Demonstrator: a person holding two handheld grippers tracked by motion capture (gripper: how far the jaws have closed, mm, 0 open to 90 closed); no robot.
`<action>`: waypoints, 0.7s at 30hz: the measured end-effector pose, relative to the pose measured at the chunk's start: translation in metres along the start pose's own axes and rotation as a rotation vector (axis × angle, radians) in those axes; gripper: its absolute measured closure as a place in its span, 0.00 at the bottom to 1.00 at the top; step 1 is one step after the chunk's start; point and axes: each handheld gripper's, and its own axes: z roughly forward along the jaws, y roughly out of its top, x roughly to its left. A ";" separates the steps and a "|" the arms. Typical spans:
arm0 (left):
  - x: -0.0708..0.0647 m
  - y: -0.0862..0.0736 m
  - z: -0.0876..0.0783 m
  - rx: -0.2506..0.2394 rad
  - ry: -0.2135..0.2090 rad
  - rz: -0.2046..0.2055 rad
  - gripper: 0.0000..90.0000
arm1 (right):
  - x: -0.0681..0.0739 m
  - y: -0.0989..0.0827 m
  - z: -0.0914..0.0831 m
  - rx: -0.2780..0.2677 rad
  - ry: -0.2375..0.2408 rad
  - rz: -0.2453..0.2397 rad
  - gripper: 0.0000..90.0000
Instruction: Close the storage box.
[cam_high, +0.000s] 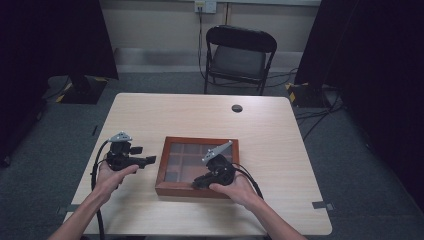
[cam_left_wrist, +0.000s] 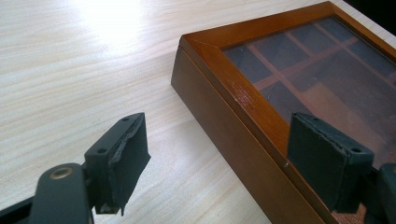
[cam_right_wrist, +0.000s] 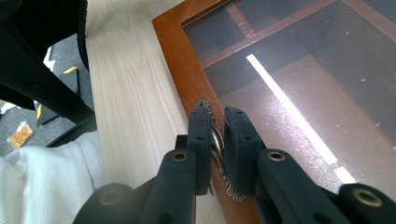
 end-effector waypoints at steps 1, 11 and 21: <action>0.000 0.000 0.000 0.000 0.000 0.000 0.23 | 0.000 0.000 0.000 0.000 0.000 0.000 0.91; -0.001 0.000 0.002 0.012 0.001 0.007 0.23 | -0.003 -0.005 0.000 -0.052 0.018 0.021 0.90; -0.001 -0.001 0.002 0.023 0.006 0.011 0.23 | -0.013 -0.003 -0.022 -0.195 -0.046 0.087 0.66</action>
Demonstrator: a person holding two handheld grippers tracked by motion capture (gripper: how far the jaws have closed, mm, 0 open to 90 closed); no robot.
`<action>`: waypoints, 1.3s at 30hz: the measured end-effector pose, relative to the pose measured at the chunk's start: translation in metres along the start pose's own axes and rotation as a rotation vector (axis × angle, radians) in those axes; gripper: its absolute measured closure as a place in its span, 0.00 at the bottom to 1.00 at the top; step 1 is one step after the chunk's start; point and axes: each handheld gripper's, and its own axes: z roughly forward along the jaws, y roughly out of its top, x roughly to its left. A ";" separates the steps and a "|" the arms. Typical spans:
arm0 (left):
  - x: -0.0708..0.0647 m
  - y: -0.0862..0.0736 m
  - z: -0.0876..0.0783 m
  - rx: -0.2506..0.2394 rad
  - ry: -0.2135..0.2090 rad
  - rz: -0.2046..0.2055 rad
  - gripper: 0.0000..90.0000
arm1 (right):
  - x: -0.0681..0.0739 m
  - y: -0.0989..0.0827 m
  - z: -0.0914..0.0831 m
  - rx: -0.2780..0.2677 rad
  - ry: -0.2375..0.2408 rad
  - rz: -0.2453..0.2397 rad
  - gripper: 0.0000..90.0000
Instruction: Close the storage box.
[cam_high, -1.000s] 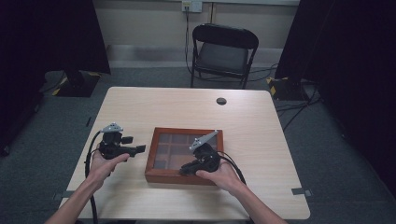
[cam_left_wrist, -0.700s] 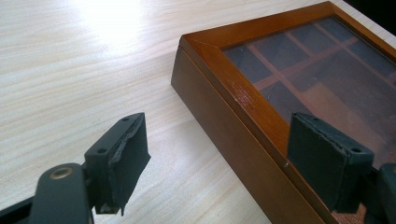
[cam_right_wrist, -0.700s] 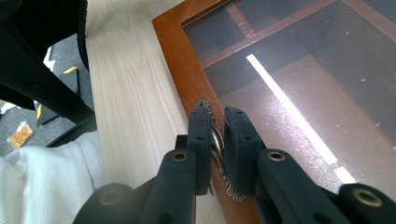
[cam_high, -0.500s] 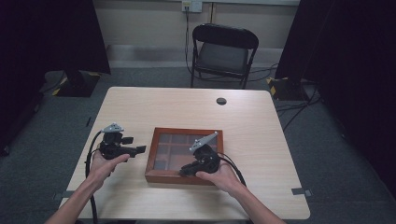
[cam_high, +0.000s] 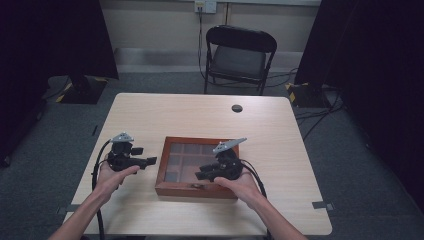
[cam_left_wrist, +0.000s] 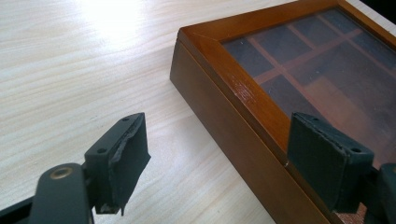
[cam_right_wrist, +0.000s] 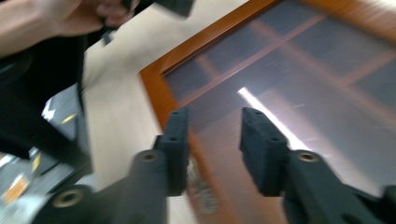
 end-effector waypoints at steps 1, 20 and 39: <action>0.000 0.000 0.000 0.003 0.002 0.002 0.23 | -0.002 0.001 -0.003 -0.013 -0.022 0.009 0.63; -0.001 0.000 -0.001 0.028 0.027 0.016 0.23 | -0.046 -0.025 -0.081 -0.200 -0.334 0.235 0.16; 0.043 -0.034 -0.017 0.146 0.208 -0.039 0.18 | -0.102 -0.098 -0.124 -0.069 -0.636 0.405 0.17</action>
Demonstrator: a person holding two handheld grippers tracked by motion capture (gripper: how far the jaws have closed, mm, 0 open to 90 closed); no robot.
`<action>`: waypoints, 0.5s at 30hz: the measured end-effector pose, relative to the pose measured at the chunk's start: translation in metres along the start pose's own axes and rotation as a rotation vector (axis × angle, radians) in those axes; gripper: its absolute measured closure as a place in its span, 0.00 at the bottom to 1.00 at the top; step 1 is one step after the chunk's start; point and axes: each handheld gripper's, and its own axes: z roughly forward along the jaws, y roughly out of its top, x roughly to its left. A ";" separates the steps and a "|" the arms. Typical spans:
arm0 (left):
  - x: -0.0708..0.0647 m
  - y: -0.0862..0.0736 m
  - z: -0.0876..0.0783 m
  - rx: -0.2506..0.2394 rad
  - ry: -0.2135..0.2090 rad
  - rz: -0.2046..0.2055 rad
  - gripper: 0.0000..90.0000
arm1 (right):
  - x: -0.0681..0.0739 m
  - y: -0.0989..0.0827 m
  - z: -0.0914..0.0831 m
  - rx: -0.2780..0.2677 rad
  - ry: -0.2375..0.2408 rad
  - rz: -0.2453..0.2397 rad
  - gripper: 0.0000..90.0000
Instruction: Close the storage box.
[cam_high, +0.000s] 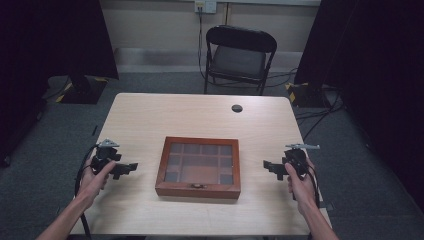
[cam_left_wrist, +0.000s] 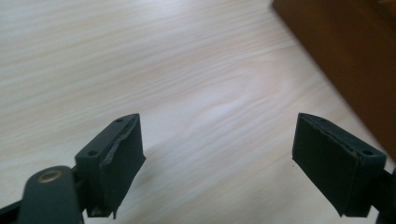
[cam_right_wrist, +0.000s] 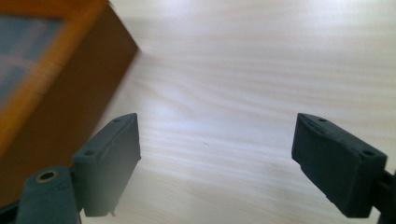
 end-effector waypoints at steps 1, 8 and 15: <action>0.005 -0.002 0.004 0.035 0.059 -0.018 0.18 | -0.002 -0.002 0.004 0.014 -0.012 -0.003 0.17; 0.006 -0.007 0.018 0.058 0.155 -0.011 0.16 | 0.005 -0.014 0.026 0.107 -0.087 -0.012 0.17; 0.001 -0.016 0.027 -0.050 0.190 -0.038 0.03 | 0.015 -0.025 0.039 0.022 -0.176 -0.125 0.03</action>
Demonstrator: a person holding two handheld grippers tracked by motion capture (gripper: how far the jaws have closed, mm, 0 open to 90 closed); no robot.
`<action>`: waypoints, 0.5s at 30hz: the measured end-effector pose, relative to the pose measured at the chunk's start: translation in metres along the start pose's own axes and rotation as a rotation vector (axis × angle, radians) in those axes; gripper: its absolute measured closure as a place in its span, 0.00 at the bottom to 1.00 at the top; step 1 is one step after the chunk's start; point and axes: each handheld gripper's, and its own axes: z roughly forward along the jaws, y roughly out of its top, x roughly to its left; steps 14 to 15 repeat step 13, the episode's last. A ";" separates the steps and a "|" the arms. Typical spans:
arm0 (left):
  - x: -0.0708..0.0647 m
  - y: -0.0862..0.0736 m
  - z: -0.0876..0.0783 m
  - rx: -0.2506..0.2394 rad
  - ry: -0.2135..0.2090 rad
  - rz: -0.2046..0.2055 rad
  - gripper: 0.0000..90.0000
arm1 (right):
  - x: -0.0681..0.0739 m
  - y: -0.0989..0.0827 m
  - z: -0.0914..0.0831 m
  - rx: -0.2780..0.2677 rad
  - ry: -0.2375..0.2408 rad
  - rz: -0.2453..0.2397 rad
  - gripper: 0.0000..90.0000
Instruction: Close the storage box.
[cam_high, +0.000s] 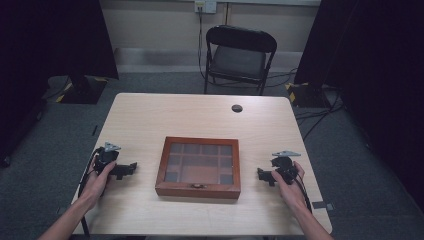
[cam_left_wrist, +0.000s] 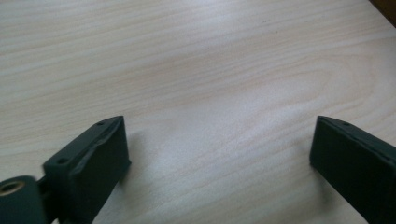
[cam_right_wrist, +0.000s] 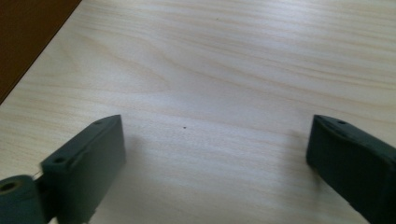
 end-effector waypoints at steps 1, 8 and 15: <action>-0.001 0.000 0.001 -0.003 0.001 -0.006 0.01 | 0.001 -0.001 0.001 -0.009 0.000 0.000 0.01; 0.000 -0.003 0.003 -0.042 -0.018 0.009 0.00 | 0.001 -0.007 0.003 -0.068 0.002 0.001 0.00; 0.000 -0.003 0.003 -0.043 -0.017 0.009 0.00 | 0.002 -0.007 0.003 -0.069 -0.006 0.009 0.00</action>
